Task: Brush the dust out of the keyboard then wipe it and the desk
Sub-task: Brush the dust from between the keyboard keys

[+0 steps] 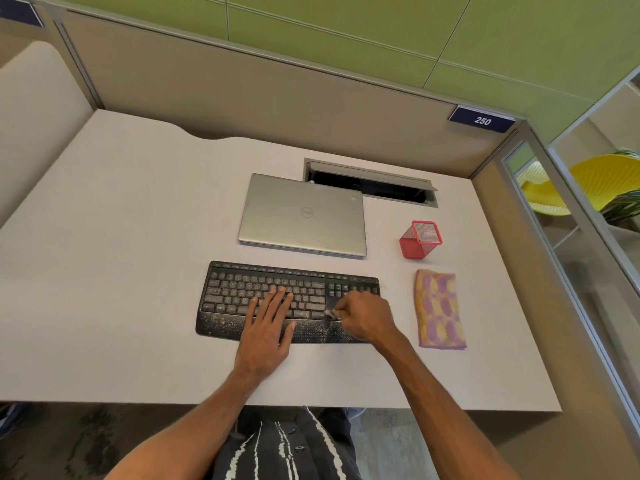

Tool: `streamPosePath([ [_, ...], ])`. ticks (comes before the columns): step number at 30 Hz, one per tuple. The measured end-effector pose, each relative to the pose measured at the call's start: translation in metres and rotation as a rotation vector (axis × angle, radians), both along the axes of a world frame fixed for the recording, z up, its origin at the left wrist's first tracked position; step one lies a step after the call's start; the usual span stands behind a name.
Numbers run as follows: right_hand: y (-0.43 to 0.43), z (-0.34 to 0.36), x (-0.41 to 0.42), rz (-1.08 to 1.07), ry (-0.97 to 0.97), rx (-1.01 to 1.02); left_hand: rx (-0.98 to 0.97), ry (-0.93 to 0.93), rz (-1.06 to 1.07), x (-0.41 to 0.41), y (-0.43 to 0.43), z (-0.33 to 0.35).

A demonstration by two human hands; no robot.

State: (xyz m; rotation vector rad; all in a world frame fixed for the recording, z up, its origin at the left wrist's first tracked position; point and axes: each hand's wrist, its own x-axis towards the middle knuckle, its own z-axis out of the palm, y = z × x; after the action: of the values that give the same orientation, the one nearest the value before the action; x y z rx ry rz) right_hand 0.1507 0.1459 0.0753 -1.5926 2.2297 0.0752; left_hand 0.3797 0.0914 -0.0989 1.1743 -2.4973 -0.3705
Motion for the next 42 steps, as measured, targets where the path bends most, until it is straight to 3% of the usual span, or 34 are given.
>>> streamPosePath([
  [3, 0.003, 0.006, -0.004, -0.008, 0.000, 0.000, -0.001, -0.001, 0.000, 0.001, 0.000, -0.001],
  [10, 0.001, 0.000, -0.004, -0.259, -0.037, -0.094, 0.000, -0.013, 0.000, 0.001, -0.001, -0.002],
  [14, 0.001, -0.003, -0.004, -0.228, -0.104, -0.005, 0.000, -0.019, 0.003, 0.000, 0.000, -0.001],
  [20, -0.003, 0.002, -0.013, -0.282, -0.058, -0.077, 0.001, -0.017, -0.003, 0.000, 0.000, -0.003],
  [26, -0.006, 0.001, -0.010, -0.291, -0.174, 0.013, 0.000, -0.019, 0.001, 0.000, -0.001, -0.003],
  [30, -0.005, 0.007, -0.019, -0.360, -0.109, -0.131, 0.001, -0.032, 0.001, 0.000, -0.001, -0.003],
  [38, -0.005, 0.001, -0.006, -0.235, -0.057, 0.073, 0.005, -0.030, 0.001, 0.000, -0.001, -0.004],
  [42, -0.008, 0.007, -0.006, -0.314, -0.025, -0.066, 0.007, -0.046, -0.003, 0.000, -0.001, -0.005],
])
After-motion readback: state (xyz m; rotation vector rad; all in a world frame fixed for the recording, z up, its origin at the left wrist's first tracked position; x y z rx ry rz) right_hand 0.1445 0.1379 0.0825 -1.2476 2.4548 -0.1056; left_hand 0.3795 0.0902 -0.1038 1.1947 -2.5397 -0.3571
